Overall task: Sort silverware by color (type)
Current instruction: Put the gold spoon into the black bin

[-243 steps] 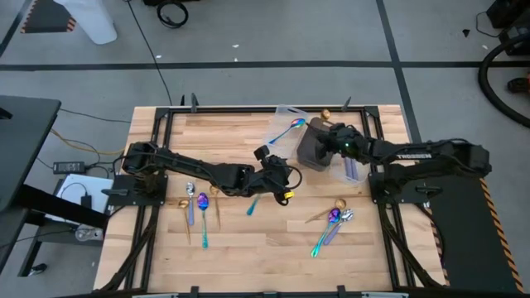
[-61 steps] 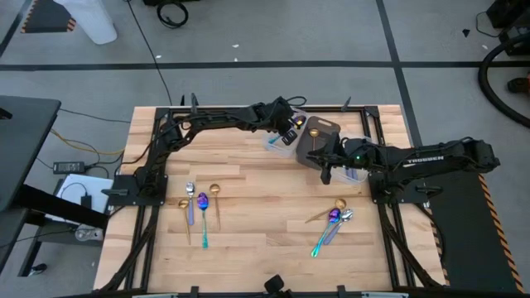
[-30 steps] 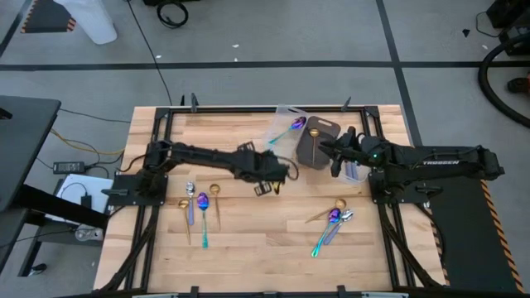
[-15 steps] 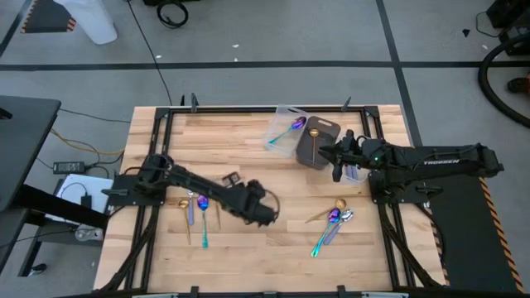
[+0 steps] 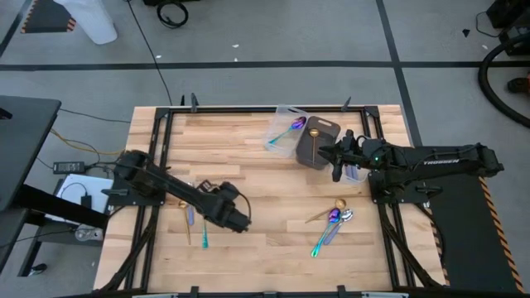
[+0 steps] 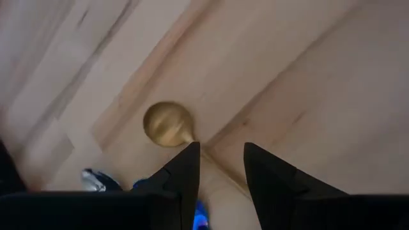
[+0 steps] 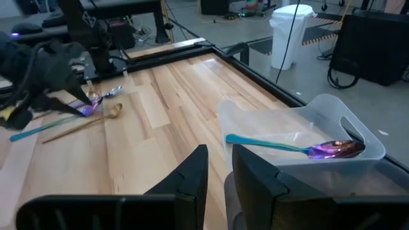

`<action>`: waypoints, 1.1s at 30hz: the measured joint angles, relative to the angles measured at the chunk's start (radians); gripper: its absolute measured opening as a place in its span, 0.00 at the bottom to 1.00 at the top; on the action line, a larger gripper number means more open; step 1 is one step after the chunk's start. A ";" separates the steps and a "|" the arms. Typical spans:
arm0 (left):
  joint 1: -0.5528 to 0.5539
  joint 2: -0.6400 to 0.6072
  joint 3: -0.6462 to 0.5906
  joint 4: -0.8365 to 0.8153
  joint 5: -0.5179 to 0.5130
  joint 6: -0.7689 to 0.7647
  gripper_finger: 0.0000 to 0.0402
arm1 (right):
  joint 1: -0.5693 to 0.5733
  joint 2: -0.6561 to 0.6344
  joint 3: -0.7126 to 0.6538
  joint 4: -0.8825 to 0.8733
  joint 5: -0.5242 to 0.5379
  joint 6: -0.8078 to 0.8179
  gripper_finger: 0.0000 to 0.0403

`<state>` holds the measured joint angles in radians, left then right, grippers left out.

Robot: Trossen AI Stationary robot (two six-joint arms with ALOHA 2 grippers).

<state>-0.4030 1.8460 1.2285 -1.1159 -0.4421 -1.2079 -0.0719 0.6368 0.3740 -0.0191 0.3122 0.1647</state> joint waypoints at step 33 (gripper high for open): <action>0.064 -0.076 -0.285 0.313 0.151 -0.215 0.31 | 0.000 0.000 0.000 0.003 0.001 -0.003 0.20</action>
<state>-0.3387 1.7696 0.9440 -0.8029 -0.2908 -1.4225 -0.0719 0.6365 0.3740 -0.0158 0.3130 0.1619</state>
